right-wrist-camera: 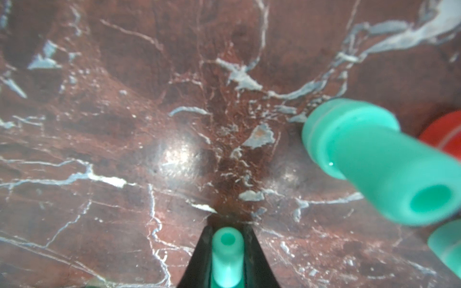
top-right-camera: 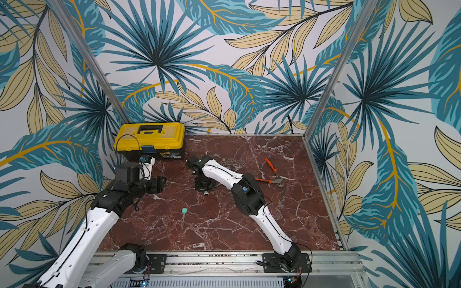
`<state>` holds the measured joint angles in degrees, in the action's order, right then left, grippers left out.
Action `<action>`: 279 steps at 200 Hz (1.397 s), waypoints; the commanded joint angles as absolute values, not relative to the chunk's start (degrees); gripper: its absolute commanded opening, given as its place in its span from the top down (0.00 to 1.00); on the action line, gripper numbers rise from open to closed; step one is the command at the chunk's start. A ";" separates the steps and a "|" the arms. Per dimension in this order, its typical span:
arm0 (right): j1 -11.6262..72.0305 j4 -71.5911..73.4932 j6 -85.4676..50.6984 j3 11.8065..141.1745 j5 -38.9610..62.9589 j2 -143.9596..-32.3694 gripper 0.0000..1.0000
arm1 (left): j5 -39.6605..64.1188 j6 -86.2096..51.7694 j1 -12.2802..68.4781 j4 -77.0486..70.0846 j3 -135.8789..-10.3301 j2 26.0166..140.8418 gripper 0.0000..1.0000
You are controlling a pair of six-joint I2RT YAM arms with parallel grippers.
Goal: Close the stamp cap
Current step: Pick up the stamp from the center of the board.
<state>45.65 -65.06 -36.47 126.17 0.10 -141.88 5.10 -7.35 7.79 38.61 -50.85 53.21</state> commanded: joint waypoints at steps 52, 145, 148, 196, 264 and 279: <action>45.70 -57.43 -37.10 117.52 0.22 -131.06 0.90 | 8.93 -9.74 7.38 38.58 -51.74 52.32 0.34; 45.70 -33.76 -47.78 103.58 6.01 -106.36 0.91 | 23.21 -19.83 11.33 22.96 -49.66 45.99 0.35; 45.70 -32.78 -48.52 102.95 6.39 -105.67 0.91 | 23.49 -20.27 11.60 21.58 -49.13 45.43 0.34; 45.70 -16.40 -59.12 92.46 9.41 -95.95 0.93 | 22.34 -22.98 16.62 9.66 -46.41 42.24 0.35; 47.80 -1.39 -69.09 84.29 11.74 -90.31 0.94 | 17.70 -21.84 22.07 8.53 -49.14 45.66 0.36; 47.91 -1.06 -69.17 84.43 12.04 -90.09 0.94 | 17.70 -21.90 22.59 8.53 -50.13 46.99 0.36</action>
<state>47.33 -6.15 -66.32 85.62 10.83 -91.81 19.09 -21.71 21.89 10.48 -47.31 45.32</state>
